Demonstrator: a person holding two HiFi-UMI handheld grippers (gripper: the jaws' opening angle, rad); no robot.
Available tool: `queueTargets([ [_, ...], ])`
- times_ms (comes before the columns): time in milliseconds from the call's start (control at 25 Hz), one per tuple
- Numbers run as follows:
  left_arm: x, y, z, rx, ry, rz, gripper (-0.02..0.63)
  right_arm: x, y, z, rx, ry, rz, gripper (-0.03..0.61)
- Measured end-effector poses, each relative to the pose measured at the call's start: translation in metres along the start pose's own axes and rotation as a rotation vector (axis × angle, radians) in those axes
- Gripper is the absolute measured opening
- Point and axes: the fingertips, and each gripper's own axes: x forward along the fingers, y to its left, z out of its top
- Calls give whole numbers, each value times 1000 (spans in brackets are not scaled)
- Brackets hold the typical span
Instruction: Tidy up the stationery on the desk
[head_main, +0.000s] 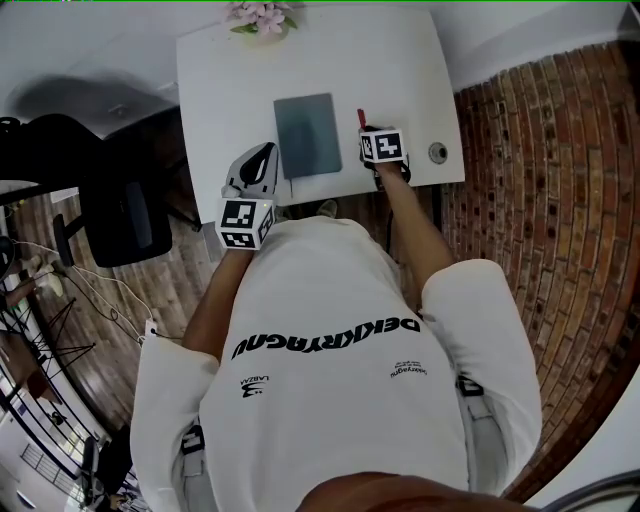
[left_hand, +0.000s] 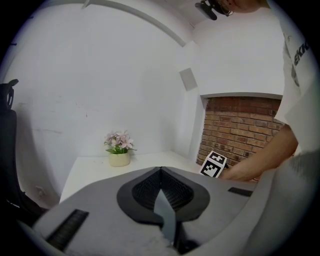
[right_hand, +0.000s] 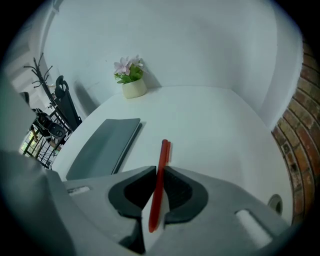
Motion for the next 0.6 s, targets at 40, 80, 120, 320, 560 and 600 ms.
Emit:
queueTargets([
  [40, 0, 0, 1, 0, -1, 0, -2, 0, 0, 0, 12, 0, 3, 48],
  [80, 0, 1, 1, 1, -1, 0, -2, -1, 0, 1, 33, -4, 8, 44],
  [120, 0, 0, 1, 2, -1, -1, -2, -2, -1, 3, 63, -13, 14, 38],
  [320, 0, -3, -1, 2, 1, -9, -2, -8, -2, 9, 184, -33, 46, 0],
  [560, -3, -2, -2, 2, -2, -4, -2, -15, 36, 5, -7, -16, 132, 30],
  [600, -4, -1, -3, -1, -1, 1, -2, -14, 43, -1, -26, 1, 144, 51],
])
